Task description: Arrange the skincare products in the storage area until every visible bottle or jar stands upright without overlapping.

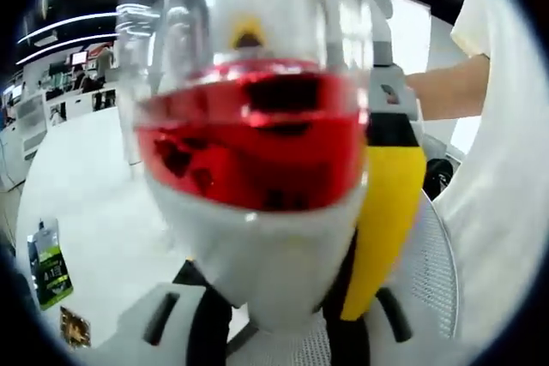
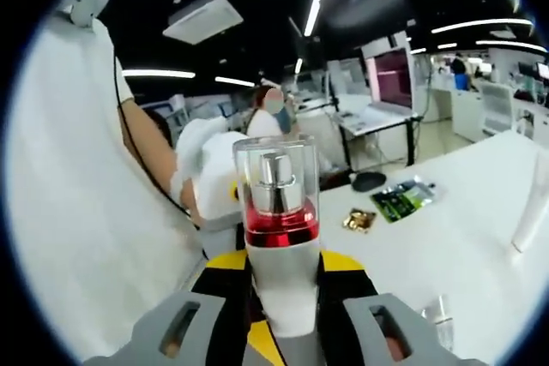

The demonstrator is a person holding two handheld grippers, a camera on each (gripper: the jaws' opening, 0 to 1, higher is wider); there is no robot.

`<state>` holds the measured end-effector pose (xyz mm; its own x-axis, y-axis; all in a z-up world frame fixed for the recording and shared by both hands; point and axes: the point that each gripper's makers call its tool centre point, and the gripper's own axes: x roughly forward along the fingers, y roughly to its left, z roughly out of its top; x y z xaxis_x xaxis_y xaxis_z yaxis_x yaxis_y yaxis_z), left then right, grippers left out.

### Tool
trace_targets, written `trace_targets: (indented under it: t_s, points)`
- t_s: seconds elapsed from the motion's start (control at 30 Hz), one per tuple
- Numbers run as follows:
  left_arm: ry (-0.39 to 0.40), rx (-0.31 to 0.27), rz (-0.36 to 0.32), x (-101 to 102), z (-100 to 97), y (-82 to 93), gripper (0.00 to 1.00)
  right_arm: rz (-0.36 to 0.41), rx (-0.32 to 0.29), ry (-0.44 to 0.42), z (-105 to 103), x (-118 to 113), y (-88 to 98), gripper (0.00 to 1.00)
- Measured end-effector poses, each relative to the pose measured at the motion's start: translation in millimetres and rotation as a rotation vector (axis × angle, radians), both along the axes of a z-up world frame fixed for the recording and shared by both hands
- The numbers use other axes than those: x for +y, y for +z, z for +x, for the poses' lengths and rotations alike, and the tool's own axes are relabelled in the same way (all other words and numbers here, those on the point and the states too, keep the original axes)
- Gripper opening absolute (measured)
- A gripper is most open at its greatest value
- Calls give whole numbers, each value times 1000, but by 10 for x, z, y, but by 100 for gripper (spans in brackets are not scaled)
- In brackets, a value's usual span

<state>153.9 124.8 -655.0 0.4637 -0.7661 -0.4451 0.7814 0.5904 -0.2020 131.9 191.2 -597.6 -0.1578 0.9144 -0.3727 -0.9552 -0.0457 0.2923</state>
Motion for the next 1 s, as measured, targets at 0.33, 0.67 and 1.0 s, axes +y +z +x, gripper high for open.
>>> trace_targets:
  t_s: [0.33, 0.67, 1.0]
  points:
    - [72, -7, 68, 120, 99, -96, 37, -19, -37, -132, 86, 77, -57, 27]
    - [198, 23, 71, 265, 238, -117, 37, -37, -45, -312, 218, 190, -52, 29]
    - [297, 47, 65, 399, 322, -110, 33, -72, -69, -412, 364, 342, -92, 34]
